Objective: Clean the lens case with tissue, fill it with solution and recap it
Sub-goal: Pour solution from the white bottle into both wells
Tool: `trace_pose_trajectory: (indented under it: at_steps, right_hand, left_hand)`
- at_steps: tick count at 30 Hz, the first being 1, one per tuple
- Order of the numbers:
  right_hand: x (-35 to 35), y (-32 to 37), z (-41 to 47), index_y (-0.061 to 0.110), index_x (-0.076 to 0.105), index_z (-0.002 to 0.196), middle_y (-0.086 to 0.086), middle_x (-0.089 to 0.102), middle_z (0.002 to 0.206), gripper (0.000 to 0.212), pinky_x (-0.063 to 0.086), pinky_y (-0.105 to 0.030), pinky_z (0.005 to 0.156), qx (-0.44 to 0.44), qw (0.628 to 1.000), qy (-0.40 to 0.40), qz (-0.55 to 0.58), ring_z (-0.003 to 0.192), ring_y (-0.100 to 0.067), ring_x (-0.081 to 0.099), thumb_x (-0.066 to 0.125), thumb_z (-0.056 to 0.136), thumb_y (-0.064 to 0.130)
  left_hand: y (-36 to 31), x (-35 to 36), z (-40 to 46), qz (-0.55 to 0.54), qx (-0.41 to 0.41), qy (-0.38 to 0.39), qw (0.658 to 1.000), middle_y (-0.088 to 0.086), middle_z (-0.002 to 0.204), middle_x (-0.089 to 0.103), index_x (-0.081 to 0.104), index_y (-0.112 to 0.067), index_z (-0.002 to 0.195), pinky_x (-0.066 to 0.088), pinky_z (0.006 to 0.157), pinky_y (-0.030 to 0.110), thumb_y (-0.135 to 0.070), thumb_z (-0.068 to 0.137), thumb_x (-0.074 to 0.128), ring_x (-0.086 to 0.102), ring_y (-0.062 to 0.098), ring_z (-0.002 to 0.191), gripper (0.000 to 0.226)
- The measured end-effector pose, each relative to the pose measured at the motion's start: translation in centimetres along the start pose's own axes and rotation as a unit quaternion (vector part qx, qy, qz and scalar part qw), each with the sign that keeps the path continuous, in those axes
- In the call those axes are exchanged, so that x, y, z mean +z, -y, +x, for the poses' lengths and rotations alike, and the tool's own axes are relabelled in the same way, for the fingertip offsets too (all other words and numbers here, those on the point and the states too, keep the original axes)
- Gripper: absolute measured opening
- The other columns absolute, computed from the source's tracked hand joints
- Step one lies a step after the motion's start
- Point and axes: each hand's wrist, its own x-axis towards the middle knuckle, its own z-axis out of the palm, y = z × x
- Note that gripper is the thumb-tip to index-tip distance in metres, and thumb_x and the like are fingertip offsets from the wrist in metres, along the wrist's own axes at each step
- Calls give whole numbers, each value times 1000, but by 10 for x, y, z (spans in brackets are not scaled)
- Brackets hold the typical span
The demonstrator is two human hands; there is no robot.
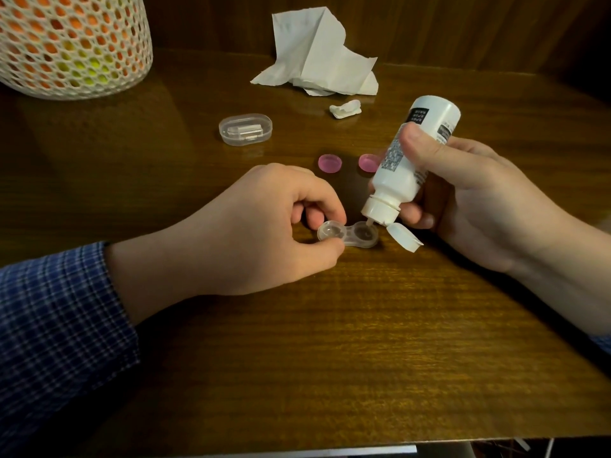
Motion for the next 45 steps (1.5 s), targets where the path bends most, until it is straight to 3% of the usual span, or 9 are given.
trace_pose_trajectory:
  at_steps: [8, 14, 19, 23, 28, 32, 38, 42, 45]
  right_hand:
    - [-3, -1, 1, 4, 61, 109, -21, 61, 96, 39, 37, -21, 47, 4, 1000, 1, 0, 53, -10, 51, 60, 93, 40]
    - [-5, -2, 2, 9, 63, 103, -23, 62, 102, 33, 37, -21, 47, 10, 1000, 1, -2, 54, -10, 52, 62, 93, 41]
    - [-6, -4, 3, 6, 63, 108, -11, 67, 84, 38, 37, -22, 48, 15, 1000, -3, -4, 54, -11, 52, 62, 94, 42]
    - [-7, -3, 3, 10, 64, 103, -20, 66, 100, 34, 37, -22, 48, 12, 1000, -1, -1, 55, -11, 52, 63, 93, 42]
    - [-8, -3, 3, 6, 63, 108, -13, 67, 90, 40, 38, -20, 47, 17, 1000, 0, -1, 54, -11, 52, 63, 93, 43]
    - [-8, -3, 3, -7, 58, 124, -3, 67, 73, 58, 39, -19, 47, 18, 1000, -1, 3, 53, -10, 51, 61, 95, 42]
    - [-8, -3, 3, 9, 65, 101, -17, 67, 92, 34, 38, -20, 47, 18, 1000, -2, 1, 53, -11, 52, 64, 92, 42]
    - [-8, -2, 3, 8, 65, 103, -19, 66, 96, 34, 39, -20, 47, 21, 1000, 1, 5, 54, -11, 52, 63, 95, 41]
    - [-8, -2, 4, -1, 61, 115, -9, 68, 80, 45, 39, -19, 46, 28, 1000, -4, 7, 54, -11, 52, 60, 97, 41]
  left_hand:
    - [-1, -1, 0, -1, 1, 1, 1000, -10, 83, 64, 75, -33, 103, 52, 64, 36, -41, 77, 68, 60, 16, 79, 27]
    - [-1, 0, 0, -6, -1, 0, 1000, -10, 82, 65, 75, -33, 102, 51, 64, 35, -40, 77, 68, 60, 16, 80, 26]
    - [-1, 0, 0, -7, 1, 0, 1000, -10, 82, 65, 75, -33, 101, 50, 63, 34, -39, 78, 70, 60, 16, 79, 24]
    - [-1, 0, 0, -6, 2, -1, 1000, -9, 82, 65, 75, -32, 101, 51, 64, 34, -39, 78, 69, 60, 15, 79, 25]
    - [-1, 0, 0, -3, 4, -3, 1000, -9, 81, 65, 75, -32, 101, 51, 63, 36, -39, 78, 69, 60, 16, 78, 25]
    - [-1, 0, 0, -3, 2, -3, 1000, -10, 81, 65, 76, -33, 102, 50, 64, 35, -40, 78, 68, 60, 16, 78, 26]
    - [-1, 0, 0, -2, 2, -4, 1000, -9, 81, 65, 76, -32, 101, 49, 64, 32, -38, 78, 69, 59, 16, 80, 25]
    - [-1, 0, 0, -3, -2, -2, 1000, -9, 81, 65, 76, -33, 102, 50, 64, 35, -41, 78, 67, 60, 16, 78, 27]
    - [-1, 0, 0, -7, -2, -5, 1000, -9, 81, 65, 76, -33, 101, 51, 64, 37, -39, 78, 68, 60, 17, 78, 25]
